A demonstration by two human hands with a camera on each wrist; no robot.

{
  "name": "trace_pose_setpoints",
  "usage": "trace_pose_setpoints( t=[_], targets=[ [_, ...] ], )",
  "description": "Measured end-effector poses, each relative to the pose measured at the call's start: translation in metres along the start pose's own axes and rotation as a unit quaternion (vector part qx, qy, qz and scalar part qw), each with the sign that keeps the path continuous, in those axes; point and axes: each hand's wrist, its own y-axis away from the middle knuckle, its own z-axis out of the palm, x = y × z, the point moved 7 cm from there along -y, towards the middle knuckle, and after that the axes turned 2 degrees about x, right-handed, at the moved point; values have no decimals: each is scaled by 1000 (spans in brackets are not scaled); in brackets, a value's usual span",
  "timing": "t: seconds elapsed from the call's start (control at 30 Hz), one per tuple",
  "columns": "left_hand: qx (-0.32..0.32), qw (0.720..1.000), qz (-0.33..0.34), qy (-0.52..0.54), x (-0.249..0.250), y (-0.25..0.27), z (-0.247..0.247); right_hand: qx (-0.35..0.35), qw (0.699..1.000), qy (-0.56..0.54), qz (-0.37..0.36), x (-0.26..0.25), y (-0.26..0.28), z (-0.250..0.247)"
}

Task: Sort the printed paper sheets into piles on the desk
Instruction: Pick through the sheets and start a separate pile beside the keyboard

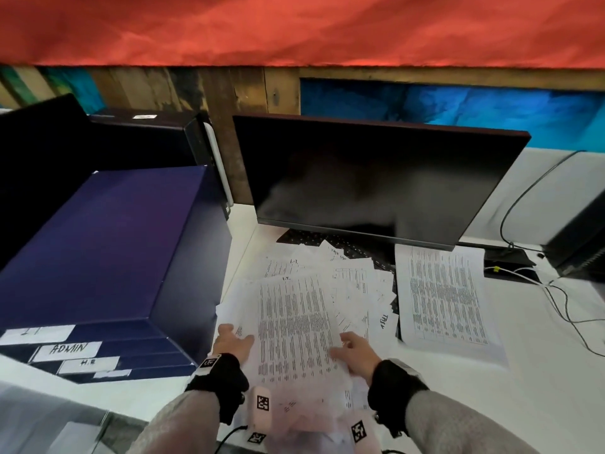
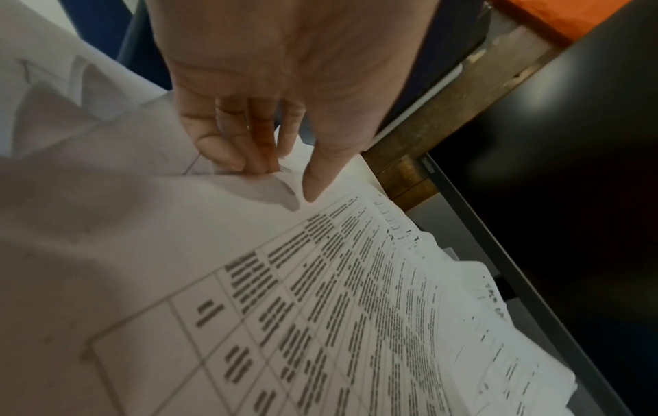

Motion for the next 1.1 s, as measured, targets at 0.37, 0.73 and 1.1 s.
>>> trace_pose_setpoints(
  t=[0.37,0.73,1.1],
  targets=[
    [-117,973,200,-3,30,22,7,59,993,-92,40,20,-9,-19],
    [1,987,76,-143,26,-17,-10,92,992,-75,47,37,7,-40],
    [28,985,158,-55,34,-11,-6,53,998,-41,-5,33,11,-29]
  ],
)
